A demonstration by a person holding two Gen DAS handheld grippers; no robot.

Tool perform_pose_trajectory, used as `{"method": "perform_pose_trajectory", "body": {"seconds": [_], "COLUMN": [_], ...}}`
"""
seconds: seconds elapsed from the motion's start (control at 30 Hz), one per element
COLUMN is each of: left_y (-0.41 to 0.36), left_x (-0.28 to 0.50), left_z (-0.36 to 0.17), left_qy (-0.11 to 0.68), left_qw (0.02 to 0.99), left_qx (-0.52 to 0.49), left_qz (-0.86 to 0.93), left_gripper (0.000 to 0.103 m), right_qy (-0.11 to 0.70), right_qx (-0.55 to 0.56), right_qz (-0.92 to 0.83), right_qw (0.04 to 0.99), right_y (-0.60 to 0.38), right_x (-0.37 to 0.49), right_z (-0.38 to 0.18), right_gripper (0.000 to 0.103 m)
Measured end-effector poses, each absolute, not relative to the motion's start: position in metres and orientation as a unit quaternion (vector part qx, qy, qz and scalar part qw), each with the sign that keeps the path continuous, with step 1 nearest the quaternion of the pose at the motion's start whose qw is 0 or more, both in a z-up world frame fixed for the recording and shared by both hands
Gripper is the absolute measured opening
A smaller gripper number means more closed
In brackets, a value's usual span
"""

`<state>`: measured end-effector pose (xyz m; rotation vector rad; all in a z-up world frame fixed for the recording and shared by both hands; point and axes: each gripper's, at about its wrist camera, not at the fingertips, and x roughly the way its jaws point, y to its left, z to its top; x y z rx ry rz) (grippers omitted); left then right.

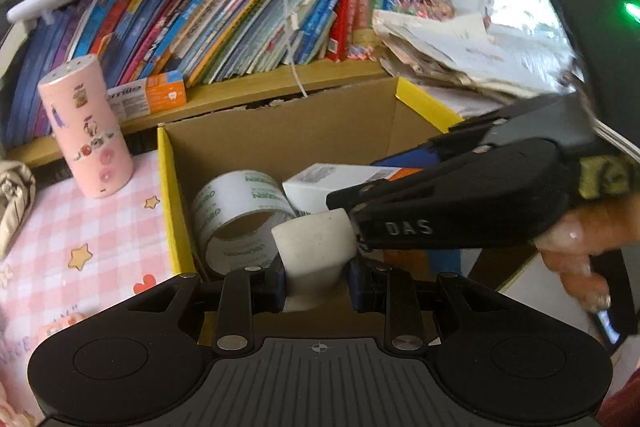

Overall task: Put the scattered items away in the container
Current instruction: 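Open the left tool to drop the cube while the right tool releases the toothpaste box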

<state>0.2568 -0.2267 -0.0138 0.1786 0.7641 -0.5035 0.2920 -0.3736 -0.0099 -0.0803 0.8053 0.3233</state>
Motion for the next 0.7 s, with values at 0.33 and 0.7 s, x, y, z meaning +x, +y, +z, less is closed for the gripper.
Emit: {"method": "perform_pose_trajectory", "body": {"seconds": [0.33,0.7], "left_y": [-0.23,-0.223], "left_x": [0.259,0.247], "left_z": [-0.017,-0.003], "left_qy": [0.372,0.336], "left_qw": [0.889,0.906], "left_qx": [0.089,0.068], "left_qz": [-0.251,-0.246], "left_gripper": [0.032,0.062], "right_qy": [0.416,0.401], "right_qx": [-0.03,0.006], "right_qz": [0.152,0.15], "right_qw": [0.896,0.903], "right_y": [-0.376,-0.385], "right_x": [0.299,0.298], "right_z": [-0.02,-0.01], "right_gripper": [0.038,0.043]}}
